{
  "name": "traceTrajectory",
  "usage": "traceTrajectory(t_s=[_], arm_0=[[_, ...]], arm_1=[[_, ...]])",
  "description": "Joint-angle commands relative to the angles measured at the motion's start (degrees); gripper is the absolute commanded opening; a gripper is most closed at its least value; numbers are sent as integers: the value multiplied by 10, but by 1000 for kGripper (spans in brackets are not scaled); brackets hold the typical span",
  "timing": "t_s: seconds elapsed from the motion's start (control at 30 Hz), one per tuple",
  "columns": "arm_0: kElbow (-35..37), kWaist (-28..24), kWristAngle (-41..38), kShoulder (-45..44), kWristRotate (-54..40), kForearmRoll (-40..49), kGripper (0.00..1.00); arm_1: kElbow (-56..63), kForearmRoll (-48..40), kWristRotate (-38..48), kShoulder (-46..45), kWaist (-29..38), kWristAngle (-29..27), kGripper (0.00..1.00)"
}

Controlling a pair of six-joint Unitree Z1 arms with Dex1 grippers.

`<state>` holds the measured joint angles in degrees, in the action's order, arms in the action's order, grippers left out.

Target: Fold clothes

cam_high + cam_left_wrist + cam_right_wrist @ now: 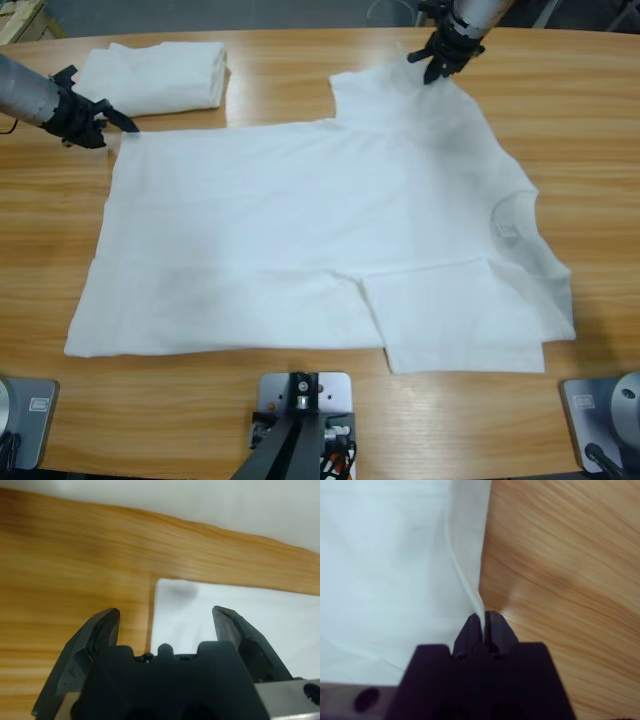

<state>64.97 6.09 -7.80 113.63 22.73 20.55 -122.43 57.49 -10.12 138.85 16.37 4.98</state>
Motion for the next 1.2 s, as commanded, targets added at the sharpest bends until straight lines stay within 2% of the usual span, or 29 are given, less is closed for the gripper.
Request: traceTrajectory(t_s=[0.03, 0.1, 0.17, 0.23, 0.5, 0.53, 0.57, 0.6, 0.63, 0.8, 0.87, 1.0, 1.2], arm_0=[[38, 22, 23, 74, -7, 16, 724], [40, 22, 19, 81, -6, 16, 689], [41, 23, 17, 85, -7, 16, 400], [41, 23, 9, 87, -9, 16, 13], [33, 25, 4, 70, -27, 55, 0], [34, 25, 5, 69, -26, 66, 36], [34, 25, 5, 68, -25, 74, 224], [34, 25, 5, 68, -24, 79, 293], [34, 25, 5, 69, -24, 82, 301], [35, 25, 4, 86, -24, 82, 278], [35, 25, 5, 92, -26, 82, 0], [34, 23, 8, 94, -111, 83, 0], [36, 23, 47, 68, -111, 80, 0]], arm_1=[[5, 4, 7, 12, -4, 6, 0], [5, 4, 7, 12, -4, 6, 0], [4, 4, 7, 13, -5, 6, 0], [4, 4, 7, 14, -5, 6, 0], [2, 5, 7, 17, -5, 7, 0], [2, 5, 7, 17, -5, 7, 0], [2, 5, 7, 17, -5, 7, 0], [2, 5, 7, 16, -5, 7, 0], [2, 5, 7, 17, -5, 7, 0], [3, 5, 7, 15, -5, 6, 0], [2, 5, 7, 16, -6, 7, 0], [3, 5, 7, 18, -6, 7, 0], [5, 6, 7, 15, -7, 7, 0]])
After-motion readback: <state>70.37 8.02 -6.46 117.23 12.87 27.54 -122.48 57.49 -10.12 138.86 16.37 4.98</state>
